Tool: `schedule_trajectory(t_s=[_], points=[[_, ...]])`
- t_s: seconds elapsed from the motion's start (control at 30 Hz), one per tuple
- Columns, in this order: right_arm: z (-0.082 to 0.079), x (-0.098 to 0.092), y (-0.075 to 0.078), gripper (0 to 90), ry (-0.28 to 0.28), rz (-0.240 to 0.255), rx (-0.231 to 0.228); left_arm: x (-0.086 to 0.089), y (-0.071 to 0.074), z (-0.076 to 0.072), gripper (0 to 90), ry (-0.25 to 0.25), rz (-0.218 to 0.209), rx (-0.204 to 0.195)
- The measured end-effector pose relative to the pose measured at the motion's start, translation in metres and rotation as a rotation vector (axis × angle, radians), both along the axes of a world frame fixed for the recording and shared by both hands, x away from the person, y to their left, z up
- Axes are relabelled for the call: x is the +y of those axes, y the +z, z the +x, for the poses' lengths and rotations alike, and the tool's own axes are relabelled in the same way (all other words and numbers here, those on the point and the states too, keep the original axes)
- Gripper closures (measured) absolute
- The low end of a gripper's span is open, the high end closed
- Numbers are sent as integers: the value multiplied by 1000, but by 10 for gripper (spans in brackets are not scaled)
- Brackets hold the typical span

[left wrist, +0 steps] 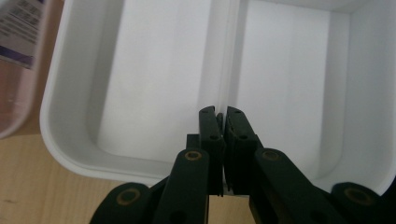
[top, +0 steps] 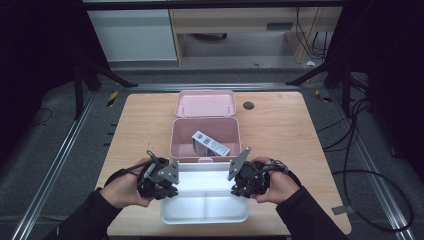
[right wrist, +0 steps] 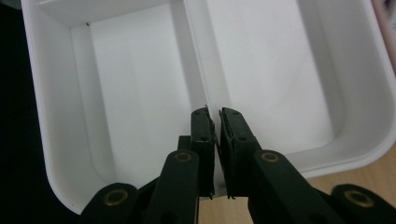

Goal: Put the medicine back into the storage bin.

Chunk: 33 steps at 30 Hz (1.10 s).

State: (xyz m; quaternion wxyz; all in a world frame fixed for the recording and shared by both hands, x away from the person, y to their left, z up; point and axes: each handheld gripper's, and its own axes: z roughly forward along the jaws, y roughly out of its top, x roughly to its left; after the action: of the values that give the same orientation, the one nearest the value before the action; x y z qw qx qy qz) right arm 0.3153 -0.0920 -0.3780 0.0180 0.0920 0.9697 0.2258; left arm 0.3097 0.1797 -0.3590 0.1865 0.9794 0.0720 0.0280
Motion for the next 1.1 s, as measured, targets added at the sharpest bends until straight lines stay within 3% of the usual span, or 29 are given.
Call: schedule_trajectory(t_s=[0.17, 0.37, 0.47, 0.67, 0.93, 1.1], points=[[18, -3, 27, 843, -4, 25, -53, 0, 21, 20, 863, 3, 5, -45], [47, -2, 50, 844, -1, 32, -87, 1, 40, 50, 862, 7, -2, -69], [63, -3, 58, 845, -3, 38, -99, 4, 48, 69, 860, 4, -20, -66], [93, -4, 68, 851, 7, 58, -119, 3, 60, 104, 861, -16, -8, -79], [130, -3, 66, 851, 0, 38, -116, -4, 50, 141, 861, -18, 46, -75], [146, -2, 53, 855, -12, 35, -116, -3, 35, 162, 848, 19, 39, -47]])
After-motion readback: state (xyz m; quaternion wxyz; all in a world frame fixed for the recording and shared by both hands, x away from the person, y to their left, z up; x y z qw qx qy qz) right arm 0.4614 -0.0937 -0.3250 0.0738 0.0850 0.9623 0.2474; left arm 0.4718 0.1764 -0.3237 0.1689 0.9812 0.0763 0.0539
